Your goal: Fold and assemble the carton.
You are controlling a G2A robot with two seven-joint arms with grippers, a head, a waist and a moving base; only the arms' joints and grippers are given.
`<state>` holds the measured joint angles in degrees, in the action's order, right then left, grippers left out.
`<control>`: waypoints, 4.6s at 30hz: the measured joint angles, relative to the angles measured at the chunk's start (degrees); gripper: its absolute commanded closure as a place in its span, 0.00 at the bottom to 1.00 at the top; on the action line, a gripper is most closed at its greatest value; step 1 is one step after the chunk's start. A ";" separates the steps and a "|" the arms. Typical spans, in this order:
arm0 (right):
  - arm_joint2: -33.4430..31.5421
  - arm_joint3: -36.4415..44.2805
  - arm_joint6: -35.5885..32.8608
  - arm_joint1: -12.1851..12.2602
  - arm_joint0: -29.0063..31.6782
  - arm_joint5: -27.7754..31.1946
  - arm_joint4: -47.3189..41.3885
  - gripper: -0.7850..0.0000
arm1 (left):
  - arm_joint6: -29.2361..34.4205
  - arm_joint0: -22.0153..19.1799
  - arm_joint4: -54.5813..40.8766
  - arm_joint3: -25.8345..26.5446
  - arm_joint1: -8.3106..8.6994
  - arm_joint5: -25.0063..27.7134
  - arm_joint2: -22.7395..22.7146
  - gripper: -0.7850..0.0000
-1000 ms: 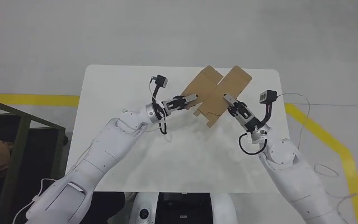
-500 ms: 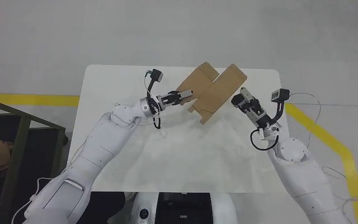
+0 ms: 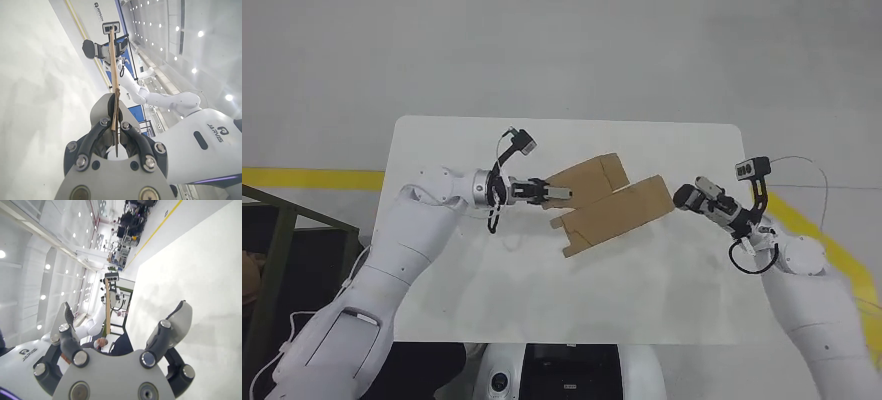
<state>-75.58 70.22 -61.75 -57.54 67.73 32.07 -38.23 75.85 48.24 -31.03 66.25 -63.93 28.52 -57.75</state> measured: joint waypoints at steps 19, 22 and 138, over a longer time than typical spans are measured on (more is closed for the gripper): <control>3.88 2.70 -20.83 0.29 -2.93 -10.35 -8.11 0.00 | 7.33 -2.11 -1.61 4.39 3.84 -7.38 2.68 1.00; 5.57 3.11 -20.92 -0.19 -2.97 -10.44 -8.88 0.00 | 6.77 -2.57 -1.34 4.48 4.06 -6.83 3.76 1.00; 16.94 1.23 -11.69 3.76 -5.58 -1.21 -1.47 1.00 | 2.32 -0.15 -17.07 3.44 6.20 -2.40 5.60 0.00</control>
<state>-58.63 71.45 -73.44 -53.78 62.15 30.86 -39.70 78.17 48.09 -48.10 69.68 -57.73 26.12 -52.15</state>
